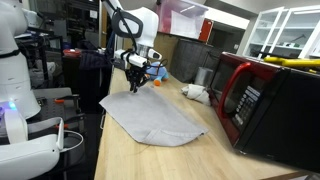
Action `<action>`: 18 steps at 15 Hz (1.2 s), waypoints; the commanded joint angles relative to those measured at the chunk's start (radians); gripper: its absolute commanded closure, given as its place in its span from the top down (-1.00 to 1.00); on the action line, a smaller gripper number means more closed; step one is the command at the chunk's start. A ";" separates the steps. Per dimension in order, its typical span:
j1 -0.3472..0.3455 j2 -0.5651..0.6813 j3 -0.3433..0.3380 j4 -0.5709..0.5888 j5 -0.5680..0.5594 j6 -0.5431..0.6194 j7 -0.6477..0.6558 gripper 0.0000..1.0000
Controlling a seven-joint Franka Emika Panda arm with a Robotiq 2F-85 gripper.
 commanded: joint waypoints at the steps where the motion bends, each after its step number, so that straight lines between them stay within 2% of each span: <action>1: 0.028 -0.055 -0.019 -0.117 -0.053 0.095 0.011 -1.00; 5: 0.042 -0.050 -0.020 -0.198 -0.071 0.207 -0.001 -1.00; 9: 0.072 -0.083 -0.016 -0.255 -0.007 0.279 -0.036 -1.00; 13: 0.147 -0.111 0.001 -0.276 0.132 0.276 -0.053 -1.00; 18: 0.270 -0.088 0.046 -0.227 0.351 0.255 -0.016 -1.00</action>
